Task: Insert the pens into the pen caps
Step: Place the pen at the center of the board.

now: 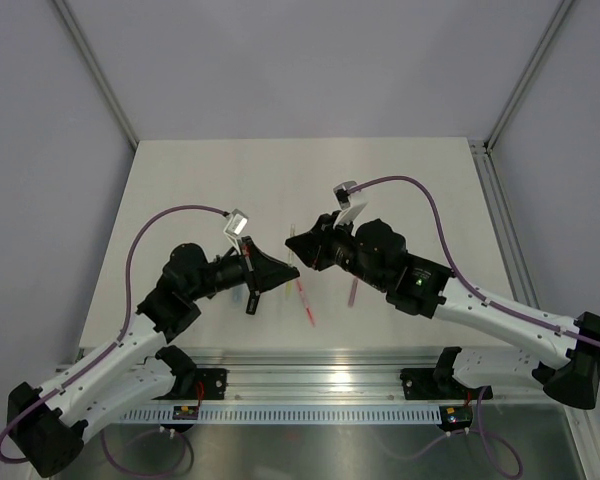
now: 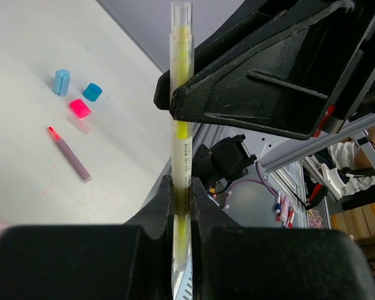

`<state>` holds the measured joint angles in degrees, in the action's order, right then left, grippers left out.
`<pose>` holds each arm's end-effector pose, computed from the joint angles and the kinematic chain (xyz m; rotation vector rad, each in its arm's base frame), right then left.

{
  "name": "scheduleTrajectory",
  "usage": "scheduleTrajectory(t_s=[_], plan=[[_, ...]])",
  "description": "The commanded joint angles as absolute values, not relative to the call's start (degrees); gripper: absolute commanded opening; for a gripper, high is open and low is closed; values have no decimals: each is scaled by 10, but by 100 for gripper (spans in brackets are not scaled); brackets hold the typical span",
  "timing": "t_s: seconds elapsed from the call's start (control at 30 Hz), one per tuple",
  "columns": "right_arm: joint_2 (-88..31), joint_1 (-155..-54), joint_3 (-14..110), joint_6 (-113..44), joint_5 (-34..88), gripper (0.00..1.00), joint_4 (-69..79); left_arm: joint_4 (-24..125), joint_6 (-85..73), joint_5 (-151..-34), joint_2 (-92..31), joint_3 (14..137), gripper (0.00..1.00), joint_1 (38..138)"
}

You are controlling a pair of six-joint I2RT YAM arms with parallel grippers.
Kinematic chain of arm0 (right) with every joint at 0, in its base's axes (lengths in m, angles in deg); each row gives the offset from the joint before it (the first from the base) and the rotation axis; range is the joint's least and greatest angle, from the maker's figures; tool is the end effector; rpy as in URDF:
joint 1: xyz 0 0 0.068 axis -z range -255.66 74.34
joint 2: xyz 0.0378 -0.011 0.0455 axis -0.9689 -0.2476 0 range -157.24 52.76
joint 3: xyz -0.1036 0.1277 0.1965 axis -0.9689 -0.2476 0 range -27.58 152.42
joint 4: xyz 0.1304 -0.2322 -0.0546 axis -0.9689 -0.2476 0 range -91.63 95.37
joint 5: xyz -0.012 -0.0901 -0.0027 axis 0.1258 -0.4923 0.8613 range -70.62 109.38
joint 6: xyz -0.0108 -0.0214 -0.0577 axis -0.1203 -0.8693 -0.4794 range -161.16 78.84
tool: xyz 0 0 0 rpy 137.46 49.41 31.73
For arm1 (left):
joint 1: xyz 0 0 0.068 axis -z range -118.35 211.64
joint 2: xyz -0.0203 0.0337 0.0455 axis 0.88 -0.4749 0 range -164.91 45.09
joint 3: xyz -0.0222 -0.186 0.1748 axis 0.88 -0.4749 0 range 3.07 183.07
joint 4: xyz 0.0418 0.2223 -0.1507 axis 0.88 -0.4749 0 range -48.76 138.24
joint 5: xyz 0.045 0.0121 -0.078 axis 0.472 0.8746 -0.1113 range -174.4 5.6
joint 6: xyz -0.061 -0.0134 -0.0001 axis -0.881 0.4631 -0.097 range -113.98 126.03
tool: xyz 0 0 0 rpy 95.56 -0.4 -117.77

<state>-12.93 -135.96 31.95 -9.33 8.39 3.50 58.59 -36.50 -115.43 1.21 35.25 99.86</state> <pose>0.1559 0.2552 0.3538 -0.2989 1.7947 1.0135 0.1574 -0.1551 0.2888 0.4091 1.7692 -1.4794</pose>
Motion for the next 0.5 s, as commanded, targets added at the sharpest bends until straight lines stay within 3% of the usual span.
scheduleTrajectory(t_s=[0.0,0.07,0.13,0.17,0.27,0.3,0.33,0.37,0.43,0.47], plan=[[-118,-1352,317,-93,96,25,43,636,-364,-1157,11,368,0,1007],[-122,-1351,317,-88,103,34,40,634,-363,-1152,15,368,0,1009],[-125,-1351,317,-84,110,34,41,635,-364,-1150,15,367,0,1010],[-127,-1352,315,-83,113,32,41,635,-364,-1148,14,367,0,1010],[-127,-1351,311,-81,110,10,39,636,-363,-1142,11,367,1,1010],[-125,-1350,310,-81,99,0,36,636,-362,-1140,8,367,5,1010],[-123,-1348,306,-83,94,0,34,634,-361,-1138,6,367,10,1010],[-122,-1345,305,-82,94,0,33,632,-359,-1137,4,367,23,1010],[-121,-1332,303,-84,98,0,24,625,-358,-1137,0,366,38,1010],[-124,-1325,301,-86,101,0,19,622,-358,-1138,0,365,56,1010]])
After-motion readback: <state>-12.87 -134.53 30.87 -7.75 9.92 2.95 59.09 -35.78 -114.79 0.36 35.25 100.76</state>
